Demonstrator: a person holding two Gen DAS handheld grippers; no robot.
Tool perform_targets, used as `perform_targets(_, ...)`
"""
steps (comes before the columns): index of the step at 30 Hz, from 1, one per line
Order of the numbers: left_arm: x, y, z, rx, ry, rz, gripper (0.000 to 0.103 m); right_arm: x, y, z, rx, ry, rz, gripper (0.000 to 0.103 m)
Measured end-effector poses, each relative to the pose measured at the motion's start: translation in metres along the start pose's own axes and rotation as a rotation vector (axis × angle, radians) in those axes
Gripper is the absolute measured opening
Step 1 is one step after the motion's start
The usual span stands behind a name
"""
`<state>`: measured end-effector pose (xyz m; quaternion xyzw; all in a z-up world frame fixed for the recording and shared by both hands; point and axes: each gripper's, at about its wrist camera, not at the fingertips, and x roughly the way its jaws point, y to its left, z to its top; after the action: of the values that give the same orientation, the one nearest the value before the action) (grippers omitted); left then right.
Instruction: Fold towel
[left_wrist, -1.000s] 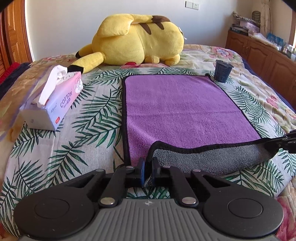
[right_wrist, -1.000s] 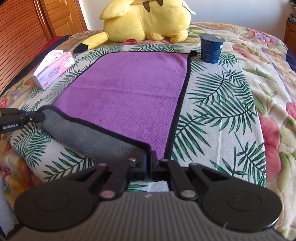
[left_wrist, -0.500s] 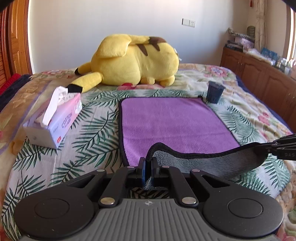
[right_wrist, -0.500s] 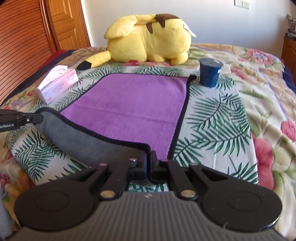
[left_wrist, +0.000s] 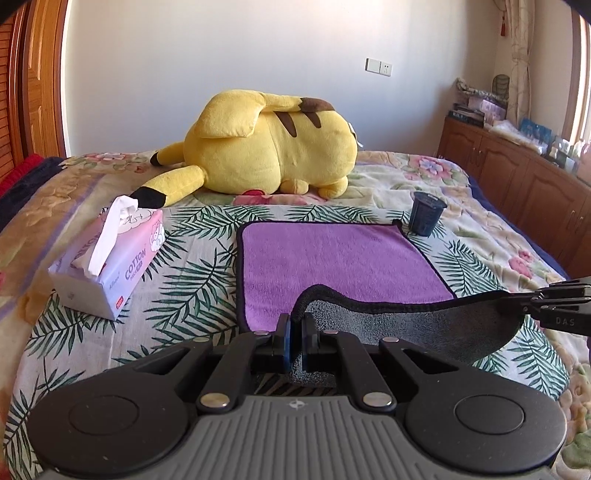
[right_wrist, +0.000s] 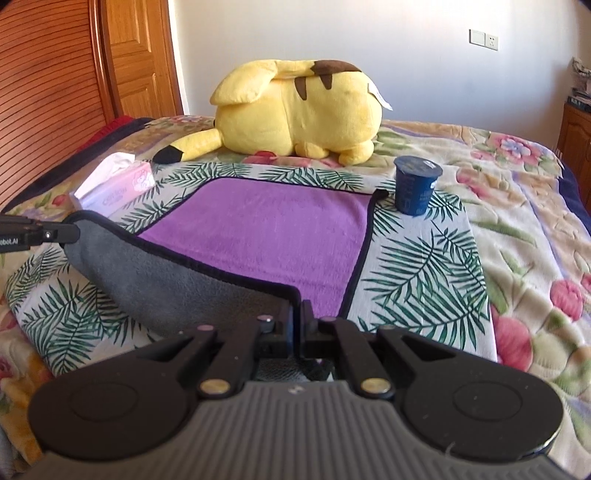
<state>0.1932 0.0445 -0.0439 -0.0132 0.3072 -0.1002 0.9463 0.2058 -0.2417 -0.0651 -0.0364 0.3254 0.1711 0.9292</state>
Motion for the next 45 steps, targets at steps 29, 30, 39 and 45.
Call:
perform_targets(29,0.022,-0.003,0.028,0.098,-0.037,0.009,0.0,0.024,-0.01,0.023,-0.055,-0.058,-0.009,0.003)
perform_targets(30,0.023,-0.003,0.029,0.098,-0.038,0.01,0.0,0.025,-0.01,0.024,-0.06,-0.059,-0.011,0.003)
perform_targets(39,0.034,-0.002,0.026,0.1,-0.017,0.011,0.0,0.034,-0.011,0.023,-0.085,-0.037,-0.02,0.003)
perform_targets(45,0.034,-0.002,0.032,0.112,-0.035,0.017,0.0,0.034,-0.011,0.031,-0.092,-0.058,-0.021,0.003)
